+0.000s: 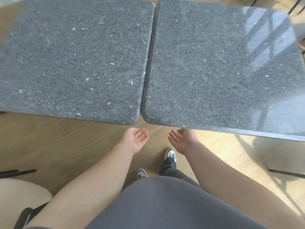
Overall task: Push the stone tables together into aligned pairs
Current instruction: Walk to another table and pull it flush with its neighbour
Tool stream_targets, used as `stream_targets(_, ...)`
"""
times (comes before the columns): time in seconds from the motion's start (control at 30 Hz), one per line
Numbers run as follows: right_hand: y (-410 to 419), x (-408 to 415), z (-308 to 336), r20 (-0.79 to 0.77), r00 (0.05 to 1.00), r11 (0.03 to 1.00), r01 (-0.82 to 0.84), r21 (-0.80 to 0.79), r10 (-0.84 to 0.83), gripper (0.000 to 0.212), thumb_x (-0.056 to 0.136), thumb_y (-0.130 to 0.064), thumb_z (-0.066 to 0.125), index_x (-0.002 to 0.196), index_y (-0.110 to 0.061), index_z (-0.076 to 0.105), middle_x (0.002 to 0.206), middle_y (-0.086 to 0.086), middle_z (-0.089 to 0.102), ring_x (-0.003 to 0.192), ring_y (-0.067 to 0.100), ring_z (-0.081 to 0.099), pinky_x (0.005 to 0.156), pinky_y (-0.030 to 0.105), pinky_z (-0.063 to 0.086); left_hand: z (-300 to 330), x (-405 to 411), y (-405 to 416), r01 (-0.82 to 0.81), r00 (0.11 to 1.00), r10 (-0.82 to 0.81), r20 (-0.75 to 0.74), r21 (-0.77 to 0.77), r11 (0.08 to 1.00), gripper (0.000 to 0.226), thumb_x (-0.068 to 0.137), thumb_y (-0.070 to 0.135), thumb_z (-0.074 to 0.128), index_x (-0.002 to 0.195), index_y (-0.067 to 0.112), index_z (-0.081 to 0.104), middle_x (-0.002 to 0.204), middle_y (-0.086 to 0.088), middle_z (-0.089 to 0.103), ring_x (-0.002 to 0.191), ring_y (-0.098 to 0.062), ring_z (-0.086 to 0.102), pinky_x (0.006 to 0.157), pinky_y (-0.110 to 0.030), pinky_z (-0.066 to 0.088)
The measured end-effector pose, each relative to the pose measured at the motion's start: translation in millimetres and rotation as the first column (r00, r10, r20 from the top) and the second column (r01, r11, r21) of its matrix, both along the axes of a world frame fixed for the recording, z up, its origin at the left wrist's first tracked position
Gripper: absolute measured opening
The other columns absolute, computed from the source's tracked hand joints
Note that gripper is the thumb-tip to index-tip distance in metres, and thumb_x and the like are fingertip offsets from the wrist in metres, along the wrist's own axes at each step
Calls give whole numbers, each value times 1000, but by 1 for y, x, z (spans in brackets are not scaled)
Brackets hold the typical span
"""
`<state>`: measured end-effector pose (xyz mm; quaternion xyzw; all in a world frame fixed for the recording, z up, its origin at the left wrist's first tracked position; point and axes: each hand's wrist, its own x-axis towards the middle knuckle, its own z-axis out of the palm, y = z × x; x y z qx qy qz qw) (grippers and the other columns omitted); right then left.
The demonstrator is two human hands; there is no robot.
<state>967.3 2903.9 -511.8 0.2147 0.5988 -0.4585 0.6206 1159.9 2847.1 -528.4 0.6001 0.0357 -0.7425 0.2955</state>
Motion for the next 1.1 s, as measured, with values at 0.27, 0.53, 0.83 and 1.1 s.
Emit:
stream_targets(0.27,37,-28,-21,-41,993,990,114,80,-111,36,100,-6,36,133,4,46,143,17,54,132,34,51,95,44,47,-20,-31,14,27,998,-27,-48,14,1000,29,103,9,39,128,-2,49,113,-19,61,101,-32,62,97,-45,48)
stream_targets(0.53,24,-84,-50,70,956,958,285,5,-285,35,102,-11,47,135,-1,50,146,10,50,140,28,44,114,43,38,-47,-91,-5,-49,998,52,-42,74,996,51,101,22,58,142,-2,39,141,-23,47,134,-39,47,109,-50,42)
stream_targets(0.83,-18,-136,-80,171,858,873,487,24,-484,54,82,-49,75,125,-18,66,123,8,70,115,30,65,102,48,50,-73,-151,-32,-269,963,270,-17,44,962,59,94,51,62,137,12,51,132,-14,62,119,-34,62,106,-55,47)
stream_targets(1.1,-11,-145,-81,119,852,850,520,-89,-509,14,92,-16,70,102,-6,70,93,10,78,92,26,74,80,41,57,-81,-150,-29,-258,964,257,-69,-2,966,53,95,50,61,130,11,52,127,-14,64,116,-33,63,104,-53,49)
